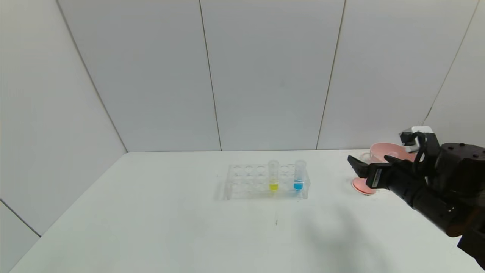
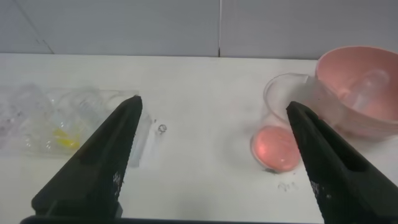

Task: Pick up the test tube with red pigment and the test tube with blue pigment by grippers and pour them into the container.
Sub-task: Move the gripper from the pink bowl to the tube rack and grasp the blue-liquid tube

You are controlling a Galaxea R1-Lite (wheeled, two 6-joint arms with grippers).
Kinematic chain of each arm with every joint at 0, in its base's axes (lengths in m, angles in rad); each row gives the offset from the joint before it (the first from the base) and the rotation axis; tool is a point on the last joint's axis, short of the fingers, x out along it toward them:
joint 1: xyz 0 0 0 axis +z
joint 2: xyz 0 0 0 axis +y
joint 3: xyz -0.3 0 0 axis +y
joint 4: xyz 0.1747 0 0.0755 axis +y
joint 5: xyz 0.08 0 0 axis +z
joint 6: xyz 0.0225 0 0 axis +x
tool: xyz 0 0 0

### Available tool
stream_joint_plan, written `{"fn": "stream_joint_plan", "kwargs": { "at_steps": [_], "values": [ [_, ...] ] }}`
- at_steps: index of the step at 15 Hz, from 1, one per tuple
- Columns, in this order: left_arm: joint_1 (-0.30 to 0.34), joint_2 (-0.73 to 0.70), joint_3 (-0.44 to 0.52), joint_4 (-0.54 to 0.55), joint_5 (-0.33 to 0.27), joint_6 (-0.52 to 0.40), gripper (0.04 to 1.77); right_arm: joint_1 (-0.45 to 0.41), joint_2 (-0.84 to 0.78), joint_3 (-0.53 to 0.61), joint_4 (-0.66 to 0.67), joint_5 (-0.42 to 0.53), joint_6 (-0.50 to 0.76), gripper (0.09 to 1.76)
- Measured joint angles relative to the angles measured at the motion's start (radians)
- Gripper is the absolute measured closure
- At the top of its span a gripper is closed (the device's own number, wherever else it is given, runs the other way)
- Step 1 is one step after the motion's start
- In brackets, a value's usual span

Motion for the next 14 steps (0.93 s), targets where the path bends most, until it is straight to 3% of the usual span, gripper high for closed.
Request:
{"fn": "stream_joint_plan", "kwargs": {
  "at_steps": [4,7,14],
  "values": [
    [0.000,0.000,0.000,0.000,0.000,0.000,0.05,0.213,0.039,0.012,-0.011,-0.187,0.056,0.17],
    [0.000,0.000,0.000,0.000,0.000,0.000,0.05,0.316,0.105,-0.027,-0.048,-0.274,0.060,0.16],
    [0.000,0.000,0.000,-0.001,0.000,0.000,0.05,0.371,0.277,-0.127,-0.106,-0.334,0.058,0.15]
  ]
}}
